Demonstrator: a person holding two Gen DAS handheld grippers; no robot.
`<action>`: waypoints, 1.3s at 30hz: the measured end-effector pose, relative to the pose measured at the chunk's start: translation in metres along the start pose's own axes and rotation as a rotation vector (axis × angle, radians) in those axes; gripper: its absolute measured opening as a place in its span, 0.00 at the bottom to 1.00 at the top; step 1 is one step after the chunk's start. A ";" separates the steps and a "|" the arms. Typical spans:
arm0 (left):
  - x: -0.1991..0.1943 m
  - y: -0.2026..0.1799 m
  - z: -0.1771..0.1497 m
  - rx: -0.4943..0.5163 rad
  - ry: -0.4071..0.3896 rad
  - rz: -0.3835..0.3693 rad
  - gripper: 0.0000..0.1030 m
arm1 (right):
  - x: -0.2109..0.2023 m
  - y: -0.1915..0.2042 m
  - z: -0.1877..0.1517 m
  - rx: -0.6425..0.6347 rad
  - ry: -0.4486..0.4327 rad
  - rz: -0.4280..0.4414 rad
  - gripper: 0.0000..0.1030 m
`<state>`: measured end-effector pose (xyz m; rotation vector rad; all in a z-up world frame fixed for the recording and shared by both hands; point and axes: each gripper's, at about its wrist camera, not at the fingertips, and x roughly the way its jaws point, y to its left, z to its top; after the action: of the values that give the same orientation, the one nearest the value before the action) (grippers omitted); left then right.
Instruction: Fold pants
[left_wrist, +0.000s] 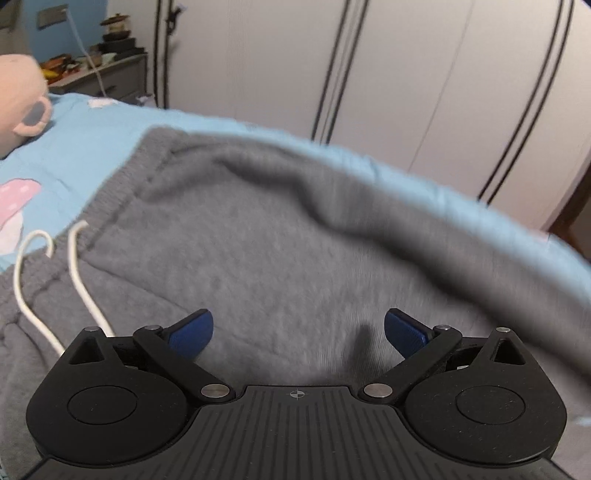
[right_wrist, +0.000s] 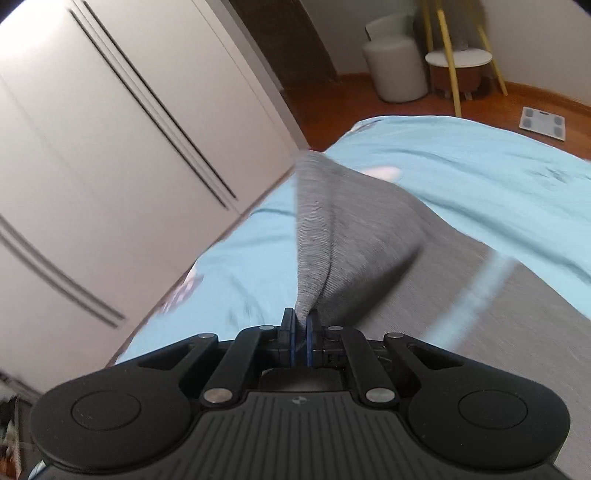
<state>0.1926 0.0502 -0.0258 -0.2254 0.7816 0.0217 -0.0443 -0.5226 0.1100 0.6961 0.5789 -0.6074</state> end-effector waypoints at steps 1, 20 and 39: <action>-0.006 0.003 0.003 -0.011 -0.020 -0.007 1.00 | -0.014 -0.015 -0.020 -0.017 0.015 -0.014 0.05; 0.102 0.002 0.171 0.011 0.261 0.107 1.00 | -0.009 -0.153 -0.094 0.138 0.071 -0.153 0.02; 0.078 0.050 0.153 -0.049 0.338 0.060 0.19 | -0.015 -0.139 -0.087 0.135 0.069 -0.101 0.67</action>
<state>0.3499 0.1258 0.0149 -0.2558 1.1251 0.0605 -0.1730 -0.5402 0.0084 0.8207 0.6444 -0.7233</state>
